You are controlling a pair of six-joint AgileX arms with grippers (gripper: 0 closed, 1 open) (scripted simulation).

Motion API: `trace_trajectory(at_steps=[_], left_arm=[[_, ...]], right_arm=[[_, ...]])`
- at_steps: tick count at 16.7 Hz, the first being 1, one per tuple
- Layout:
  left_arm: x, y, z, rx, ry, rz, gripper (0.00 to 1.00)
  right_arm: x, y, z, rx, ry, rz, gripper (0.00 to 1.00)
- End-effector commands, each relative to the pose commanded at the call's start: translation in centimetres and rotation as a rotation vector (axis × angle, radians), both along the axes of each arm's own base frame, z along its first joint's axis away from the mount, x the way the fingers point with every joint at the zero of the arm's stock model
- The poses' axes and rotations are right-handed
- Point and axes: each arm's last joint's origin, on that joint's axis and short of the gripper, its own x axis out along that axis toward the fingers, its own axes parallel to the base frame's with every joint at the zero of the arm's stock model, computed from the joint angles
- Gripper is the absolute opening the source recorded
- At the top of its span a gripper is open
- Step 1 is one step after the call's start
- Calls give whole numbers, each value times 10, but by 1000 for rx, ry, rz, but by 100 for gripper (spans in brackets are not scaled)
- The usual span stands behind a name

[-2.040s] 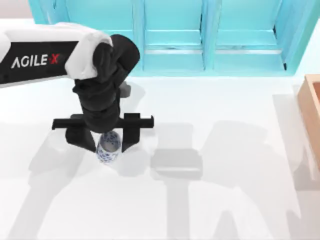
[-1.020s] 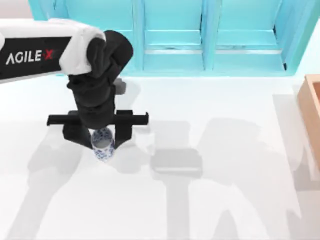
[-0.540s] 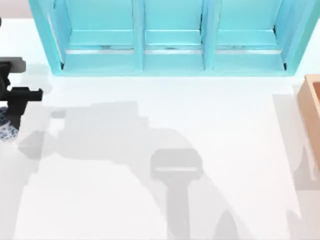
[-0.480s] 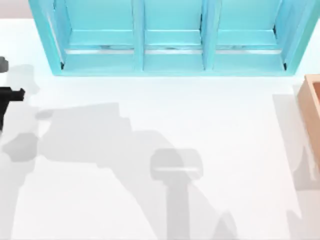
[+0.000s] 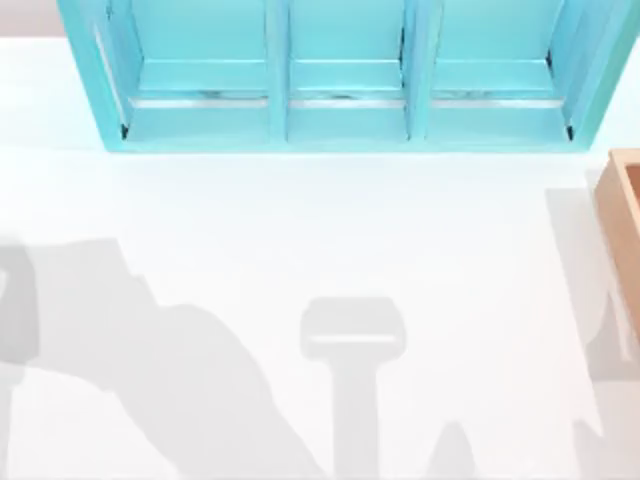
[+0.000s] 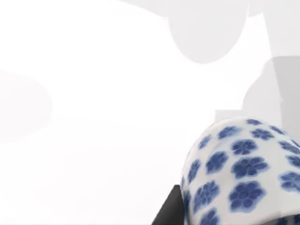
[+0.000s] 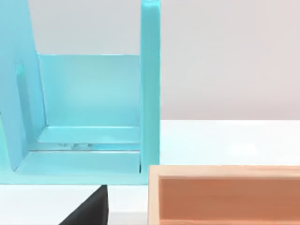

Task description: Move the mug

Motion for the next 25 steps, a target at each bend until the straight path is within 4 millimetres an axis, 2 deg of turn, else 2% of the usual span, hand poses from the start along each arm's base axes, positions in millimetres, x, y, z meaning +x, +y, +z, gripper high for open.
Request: trace_trajectory(at_steps=[5,12,17,25], left_arm=[[1,-1,-8,-2,10,-8,0],[0,0,-61,0,-1,-1,0],[0,0,-65,0,0,0,0],[0,0,-65,0,0,0,60]], right_arm=[[0,0,0,0,0,0,100],[0,0,0,0,0,0,100],[0,0,0,0,0,0,100],[0,0,0,0,0,0,100]])
